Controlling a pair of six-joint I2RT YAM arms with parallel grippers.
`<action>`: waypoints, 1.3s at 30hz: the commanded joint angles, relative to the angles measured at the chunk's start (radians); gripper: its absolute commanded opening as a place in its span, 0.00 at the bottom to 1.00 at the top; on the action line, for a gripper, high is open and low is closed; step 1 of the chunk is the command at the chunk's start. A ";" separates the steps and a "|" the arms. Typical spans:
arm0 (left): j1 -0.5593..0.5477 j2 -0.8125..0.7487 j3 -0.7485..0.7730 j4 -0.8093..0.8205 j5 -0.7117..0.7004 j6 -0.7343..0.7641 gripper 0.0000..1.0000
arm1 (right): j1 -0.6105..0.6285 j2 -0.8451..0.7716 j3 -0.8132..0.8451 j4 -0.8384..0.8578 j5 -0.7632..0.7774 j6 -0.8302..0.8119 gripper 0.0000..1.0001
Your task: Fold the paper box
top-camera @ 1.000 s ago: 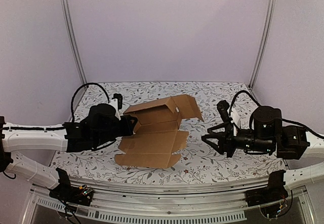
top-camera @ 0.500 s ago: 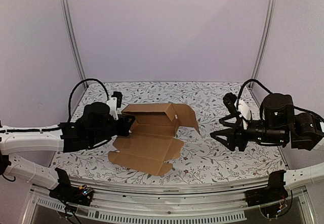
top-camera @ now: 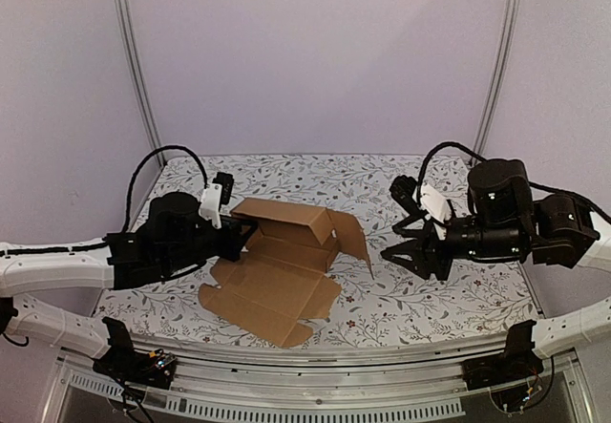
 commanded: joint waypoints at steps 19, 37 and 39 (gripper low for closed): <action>0.013 -0.022 -0.034 0.018 0.011 0.035 0.00 | -0.029 0.182 0.104 0.071 -0.301 -0.014 0.39; 0.011 -0.038 -0.051 0.002 -0.067 0.020 0.00 | -0.029 0.298 0.139 0.185 -0.350 0.042 0.44; 0.011 -0.037 -0.052 0.002 -0.070 0.018 0.00 | -0.030 0.311 0.141 0.196 -0.358 0.049 0.47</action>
